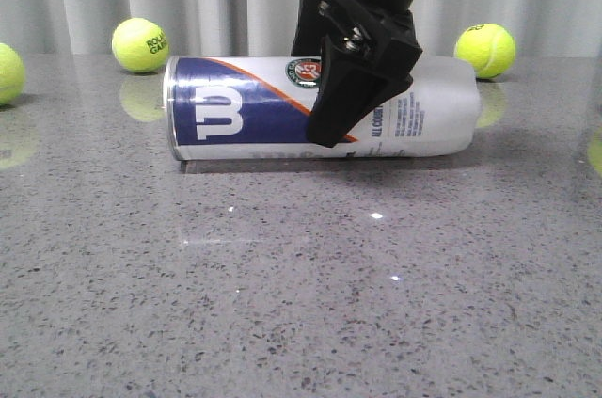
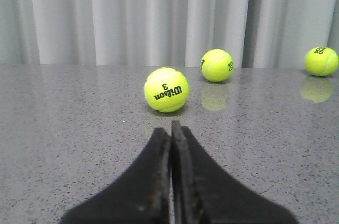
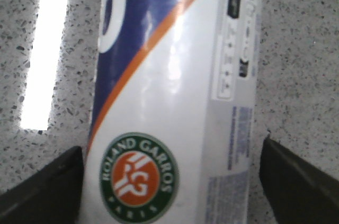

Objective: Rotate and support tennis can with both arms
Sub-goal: 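Lower the can onto the table and roll it with the right gripper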

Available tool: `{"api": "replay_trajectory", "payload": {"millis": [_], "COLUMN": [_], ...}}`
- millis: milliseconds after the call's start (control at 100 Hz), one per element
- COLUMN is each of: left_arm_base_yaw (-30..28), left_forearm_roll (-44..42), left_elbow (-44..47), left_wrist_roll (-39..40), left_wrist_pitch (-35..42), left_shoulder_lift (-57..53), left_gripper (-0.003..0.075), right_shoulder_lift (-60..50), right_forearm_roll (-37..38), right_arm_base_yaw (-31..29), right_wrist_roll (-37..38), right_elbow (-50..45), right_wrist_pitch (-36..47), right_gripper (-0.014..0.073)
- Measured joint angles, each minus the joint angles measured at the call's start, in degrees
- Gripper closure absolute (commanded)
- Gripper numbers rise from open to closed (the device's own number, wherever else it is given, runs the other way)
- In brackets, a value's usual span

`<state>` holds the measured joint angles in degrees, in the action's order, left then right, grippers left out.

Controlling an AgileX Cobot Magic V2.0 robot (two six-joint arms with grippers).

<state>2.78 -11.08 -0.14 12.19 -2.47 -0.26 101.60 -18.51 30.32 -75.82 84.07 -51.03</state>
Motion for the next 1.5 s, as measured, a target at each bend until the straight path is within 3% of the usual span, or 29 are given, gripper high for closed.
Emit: {"api": "replay_trajectory", "payload": {"millis": [940, 1500], "left_arm_base_yaw": [0.0, 0.0], "left_forearm_roll": [0.0, 0.0], "left_elbow": [0.0, 0.0], "left_wrist_roll": [0.0, 0.0], "left_wrist_pitch": [0.0, 0.0], "left_shoulder_lift": [0.0, 0.0], "left_gripper": [0.0741, 0.0741], "right_shoulder_lift": [-3.1, -6.3], "right_forearm_roll": [0.0, 0.0], "right_arm_base_yaw": [-0.1, -0.1], "right_wrist_roll": [0.0, 5.6], "right_elbow": [0.0, 0.0], "right_wrist_pitch": [-1.1, -3.1], "right_gripper": [-0.0059, -0.0059]}}
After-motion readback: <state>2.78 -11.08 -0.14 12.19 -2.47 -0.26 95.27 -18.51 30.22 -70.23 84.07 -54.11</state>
